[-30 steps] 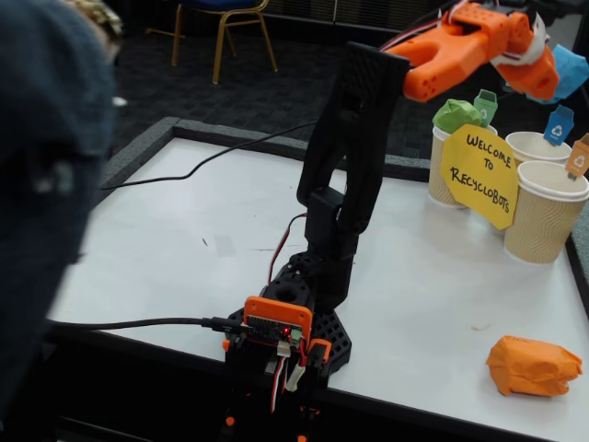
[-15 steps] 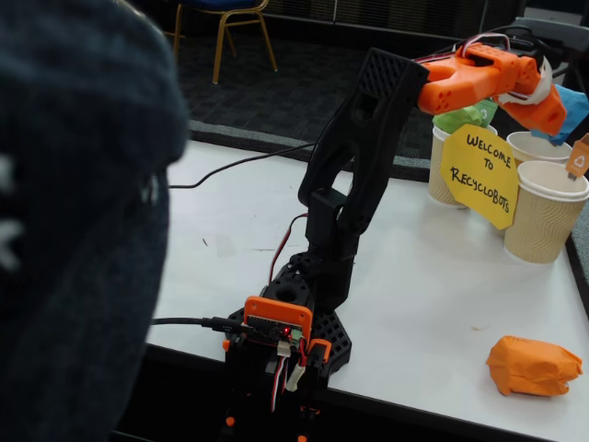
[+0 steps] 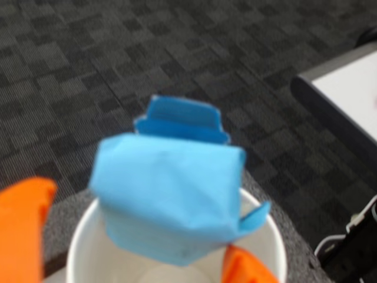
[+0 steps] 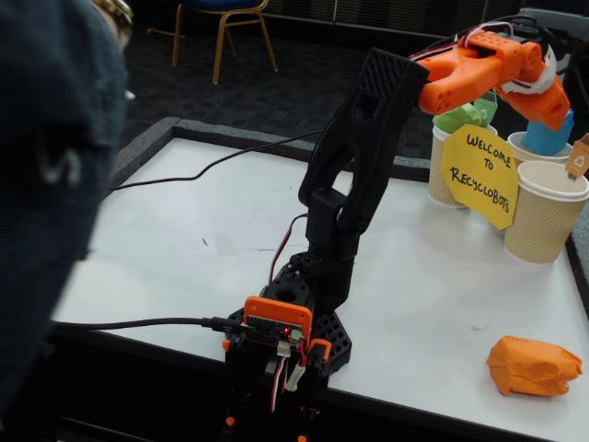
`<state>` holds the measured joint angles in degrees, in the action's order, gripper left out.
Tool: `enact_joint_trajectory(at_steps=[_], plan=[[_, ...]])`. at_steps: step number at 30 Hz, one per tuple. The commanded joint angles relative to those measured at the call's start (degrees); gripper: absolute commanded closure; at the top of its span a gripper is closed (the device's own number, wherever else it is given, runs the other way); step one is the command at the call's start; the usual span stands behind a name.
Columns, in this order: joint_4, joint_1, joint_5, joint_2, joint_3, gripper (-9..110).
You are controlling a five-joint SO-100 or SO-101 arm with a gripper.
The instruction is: Sort rubbish by color.
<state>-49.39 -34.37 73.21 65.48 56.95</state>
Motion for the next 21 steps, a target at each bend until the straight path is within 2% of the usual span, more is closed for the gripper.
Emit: enact_joint_trajectory(at_steps=[1, 7, 21], plan=[[-1.4, -1.8, 1.1, 8.2, -8.1, 84], [-6.9, -1.8, 1.1, 14.5, -7.9, 101], [-23.1, -1.8, -1.4, 41.0, 3.8, 101]])
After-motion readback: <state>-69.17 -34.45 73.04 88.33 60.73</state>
